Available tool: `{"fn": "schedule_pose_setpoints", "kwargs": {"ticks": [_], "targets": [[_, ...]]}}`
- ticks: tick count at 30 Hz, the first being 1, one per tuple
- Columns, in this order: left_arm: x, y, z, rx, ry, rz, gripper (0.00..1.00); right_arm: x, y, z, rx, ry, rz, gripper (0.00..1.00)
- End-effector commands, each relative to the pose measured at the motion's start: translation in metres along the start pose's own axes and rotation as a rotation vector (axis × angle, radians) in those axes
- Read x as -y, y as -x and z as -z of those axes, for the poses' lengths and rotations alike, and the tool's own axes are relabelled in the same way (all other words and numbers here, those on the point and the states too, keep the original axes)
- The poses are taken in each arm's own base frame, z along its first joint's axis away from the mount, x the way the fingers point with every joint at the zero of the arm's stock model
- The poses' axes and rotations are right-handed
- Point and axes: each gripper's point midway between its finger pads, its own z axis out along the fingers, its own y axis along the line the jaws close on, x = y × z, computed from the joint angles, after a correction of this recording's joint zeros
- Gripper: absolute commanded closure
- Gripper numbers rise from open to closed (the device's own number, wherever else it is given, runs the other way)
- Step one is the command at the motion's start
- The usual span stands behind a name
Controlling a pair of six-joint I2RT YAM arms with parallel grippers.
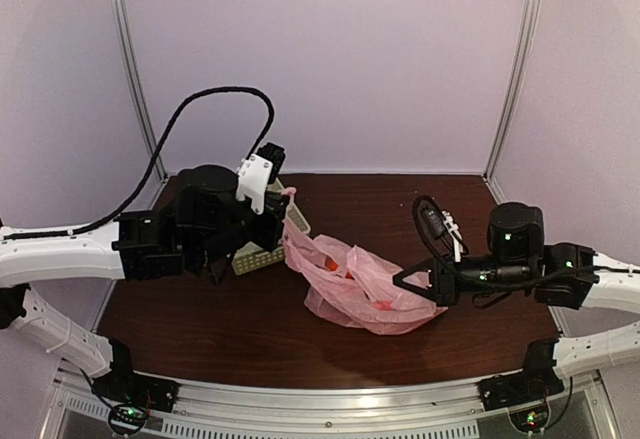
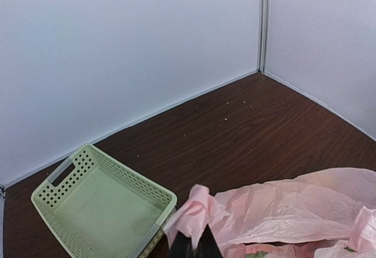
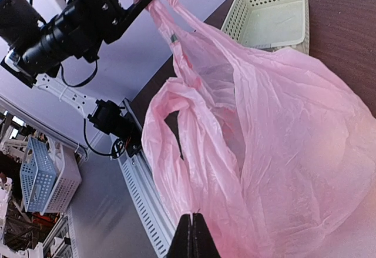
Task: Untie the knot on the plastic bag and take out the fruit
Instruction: Adjust the bag opening for the takeout bag.
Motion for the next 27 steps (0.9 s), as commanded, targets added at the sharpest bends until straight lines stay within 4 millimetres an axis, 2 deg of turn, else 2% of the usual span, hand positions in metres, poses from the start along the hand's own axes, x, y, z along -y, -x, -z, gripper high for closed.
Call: {"fn": "schedule_pose_setpoints", "kwargs": {"ticks": [1, 3, 5, 7, 9, 12, 15, 19, 22, 27], "targets": [[0.0, -0.01, -0.001, -0.005, -0.062, 0.141, 0.98, 0.0, -0.045, -0.003, -0.151, 0.018, -0.001, 0.99], [0.001, -0.012, 0.001, -0.005, -0.076, 0.145, 0.98, 0.002, -0.056, -0.002, -0.184, 0.008, -0.002, 0.95], [0.006, -0.01, 0.004, 0.017, -0.116, 0.155, 0.98, 0.002, -0.055, 0.002, -0.181, -0.001, 0.008, 0.81], [0.013, -0.008, 0.009, 0.043, -0.172, 0.162, 0.99, -0.002, -0.041, 0.011, -0.131, -0.008, 0.027, 0.58], [0.018, -0.005, 0.016, 0.076, -0.228, 0.177, 0.99, -0.011, -0.015, 0.025, -0.049, -0.02, 0.049, 0.36], [0.023, -0.004, 0.026, 0.115, -0.288, 0.199, 0.99, -0.022, 0.016, 0.04, 0.043, -0.039, 0.077, 0.19], [0.024, 0.0, 0.032, 0.136, -0.314, 0.213, 0.99, -0.02, 0.039, 0.044, 0.095, -0.115, 0.097, 0.13], [0.025, 0.0, 0.033, 0.133, -0.321, 0.208, 0.99, -0.005, 0.061, 0.036, 0.095, -0.279, 0.149, 0.06], [0.025, 0.001, 0.034, 0.135, -0.325, 0.203, 0.99, 0.005, 0.076, 0.021, 0.063, -0.389, 0.186, 0.01], [0.025, 0.0, 0.036, 0.131, -0.33, 0.196, 0.99, -0.001, 0.092, -0.015, 0.002, -0.414, 0.258, 0.0]]}}
